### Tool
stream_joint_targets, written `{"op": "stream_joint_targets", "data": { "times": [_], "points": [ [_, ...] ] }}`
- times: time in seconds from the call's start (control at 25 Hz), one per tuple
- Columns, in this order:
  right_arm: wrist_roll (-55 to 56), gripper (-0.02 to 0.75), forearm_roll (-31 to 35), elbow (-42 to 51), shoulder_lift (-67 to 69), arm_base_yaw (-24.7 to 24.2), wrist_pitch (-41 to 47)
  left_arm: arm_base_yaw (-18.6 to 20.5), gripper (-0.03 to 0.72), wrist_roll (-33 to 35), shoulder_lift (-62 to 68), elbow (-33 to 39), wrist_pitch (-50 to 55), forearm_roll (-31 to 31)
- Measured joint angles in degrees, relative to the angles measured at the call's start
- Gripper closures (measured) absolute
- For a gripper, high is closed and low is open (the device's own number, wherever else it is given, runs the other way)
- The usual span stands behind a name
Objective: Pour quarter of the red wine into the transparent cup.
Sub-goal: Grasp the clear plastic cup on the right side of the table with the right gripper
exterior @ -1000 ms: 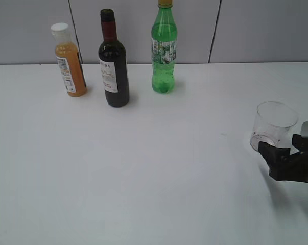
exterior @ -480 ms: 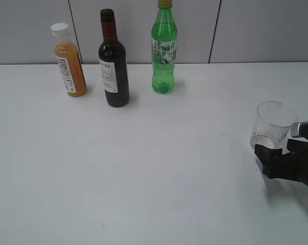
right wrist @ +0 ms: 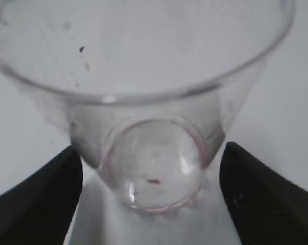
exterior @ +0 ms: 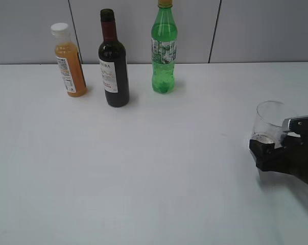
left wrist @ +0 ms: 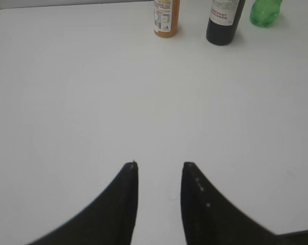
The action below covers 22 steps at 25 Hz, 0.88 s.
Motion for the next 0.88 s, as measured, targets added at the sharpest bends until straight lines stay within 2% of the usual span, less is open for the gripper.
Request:
{"op": "stream_joint_targets", "data": {
  "times": [0.56, 0.88],
  "points": [
    [-0.06, 0.094, -1.92, -4.97, 4.64, 0.00, -1.42, 0.00, 0.459, 0.00, 0.00, 0.00, 0.00, 0.00],
    [-0.06, 0.156, -2.03, -6.63, 5.84, 0.00, -1.71, 0.00, 0.459, 0.00, 0.00, 0.00, 0.00, 0.00]
  ]
}}
